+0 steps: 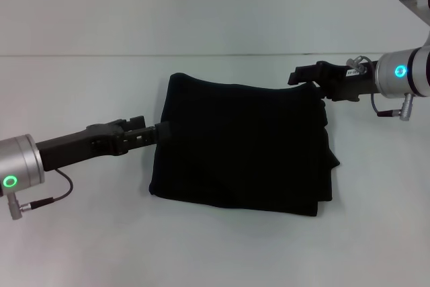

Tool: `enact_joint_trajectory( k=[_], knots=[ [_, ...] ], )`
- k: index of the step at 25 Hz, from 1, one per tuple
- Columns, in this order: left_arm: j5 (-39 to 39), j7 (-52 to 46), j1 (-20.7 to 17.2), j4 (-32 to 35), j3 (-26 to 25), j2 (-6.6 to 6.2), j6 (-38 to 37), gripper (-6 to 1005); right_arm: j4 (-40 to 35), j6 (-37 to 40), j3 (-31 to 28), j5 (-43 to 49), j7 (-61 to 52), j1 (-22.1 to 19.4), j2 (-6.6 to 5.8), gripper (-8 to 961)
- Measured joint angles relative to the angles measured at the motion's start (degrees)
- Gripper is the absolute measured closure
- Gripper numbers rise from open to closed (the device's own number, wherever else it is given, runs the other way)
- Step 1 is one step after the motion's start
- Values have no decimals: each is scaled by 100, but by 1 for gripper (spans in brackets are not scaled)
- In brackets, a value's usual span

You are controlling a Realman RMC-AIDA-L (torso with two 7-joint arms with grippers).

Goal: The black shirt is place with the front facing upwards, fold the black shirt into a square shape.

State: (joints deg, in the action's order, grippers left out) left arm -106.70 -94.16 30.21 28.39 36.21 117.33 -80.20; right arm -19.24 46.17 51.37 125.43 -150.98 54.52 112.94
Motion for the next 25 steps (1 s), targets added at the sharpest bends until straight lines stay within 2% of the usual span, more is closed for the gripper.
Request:
enact_joint_trajectory(
  k=[13,15,21,25],
  knots=[
    [0,-6,9,0,0,-9,24,65,-61,-125,-4,22,7,-5,3,398],
    [0,-6,12,0,0,-9,28,65,-63,-127,-4,22,7,-2,5,646],
    [0,-7,12,0,0,-9,28,65,-63,-140,11,23,7,7,20,756],
    [0,-7,11,0,0,-9,8,65,-66,-184,78,26,7,-10,32,772]
  ],
)
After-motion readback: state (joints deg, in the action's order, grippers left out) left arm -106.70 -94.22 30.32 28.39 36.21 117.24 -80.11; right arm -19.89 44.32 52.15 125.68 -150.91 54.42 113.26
